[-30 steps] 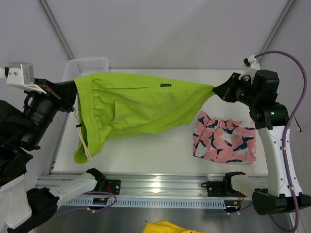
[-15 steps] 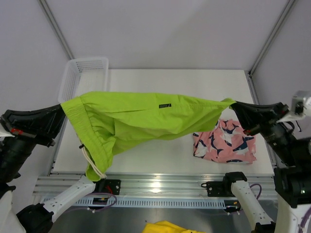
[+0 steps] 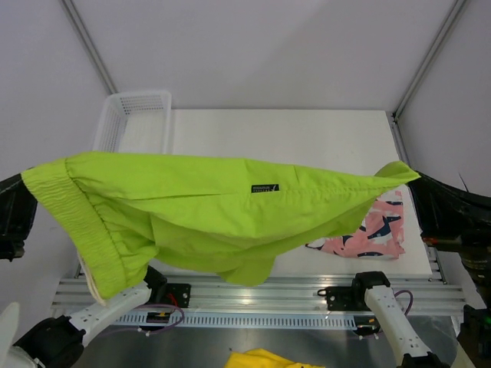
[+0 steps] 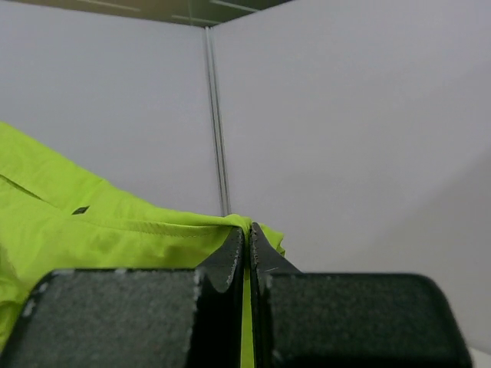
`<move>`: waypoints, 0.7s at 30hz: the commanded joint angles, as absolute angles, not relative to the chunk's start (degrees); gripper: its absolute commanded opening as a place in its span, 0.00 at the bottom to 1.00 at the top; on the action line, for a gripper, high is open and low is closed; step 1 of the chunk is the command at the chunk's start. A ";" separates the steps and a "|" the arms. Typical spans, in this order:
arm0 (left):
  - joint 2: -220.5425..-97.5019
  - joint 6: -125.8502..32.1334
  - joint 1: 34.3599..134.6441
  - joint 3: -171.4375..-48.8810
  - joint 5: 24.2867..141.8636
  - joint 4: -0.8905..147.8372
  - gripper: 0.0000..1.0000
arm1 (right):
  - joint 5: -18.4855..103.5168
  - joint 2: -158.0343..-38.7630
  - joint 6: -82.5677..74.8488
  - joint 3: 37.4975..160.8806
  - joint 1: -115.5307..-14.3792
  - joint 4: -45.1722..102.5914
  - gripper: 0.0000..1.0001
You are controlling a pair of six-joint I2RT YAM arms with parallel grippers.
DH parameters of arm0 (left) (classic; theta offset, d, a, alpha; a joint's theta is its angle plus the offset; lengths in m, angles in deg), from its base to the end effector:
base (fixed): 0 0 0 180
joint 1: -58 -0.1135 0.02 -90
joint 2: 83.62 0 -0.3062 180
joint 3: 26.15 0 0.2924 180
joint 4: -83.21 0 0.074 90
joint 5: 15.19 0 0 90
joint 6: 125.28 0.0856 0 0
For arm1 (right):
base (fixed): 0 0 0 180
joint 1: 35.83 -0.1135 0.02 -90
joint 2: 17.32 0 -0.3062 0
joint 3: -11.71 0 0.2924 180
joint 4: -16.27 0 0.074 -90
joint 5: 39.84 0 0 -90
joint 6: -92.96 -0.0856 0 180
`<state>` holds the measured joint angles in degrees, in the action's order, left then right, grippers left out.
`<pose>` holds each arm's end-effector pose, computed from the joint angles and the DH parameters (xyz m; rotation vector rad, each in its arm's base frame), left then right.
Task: Fold and stack the shorts
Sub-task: Flatten the shorts out
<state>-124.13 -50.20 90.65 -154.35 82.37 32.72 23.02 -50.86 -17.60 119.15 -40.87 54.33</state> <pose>-0.0688 0.0307 0.7006 0.2712 0.9187 -0.8289 -0.0357 0.0361 0.6515 -0.3135 0.9936 0.6300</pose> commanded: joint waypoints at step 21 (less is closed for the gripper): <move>-126.68 -37.40 117.50 -134.41 54.58 48.42 0.00 | 20.54 -63.11 -25.87 100.46 -41.19 42.53 0.00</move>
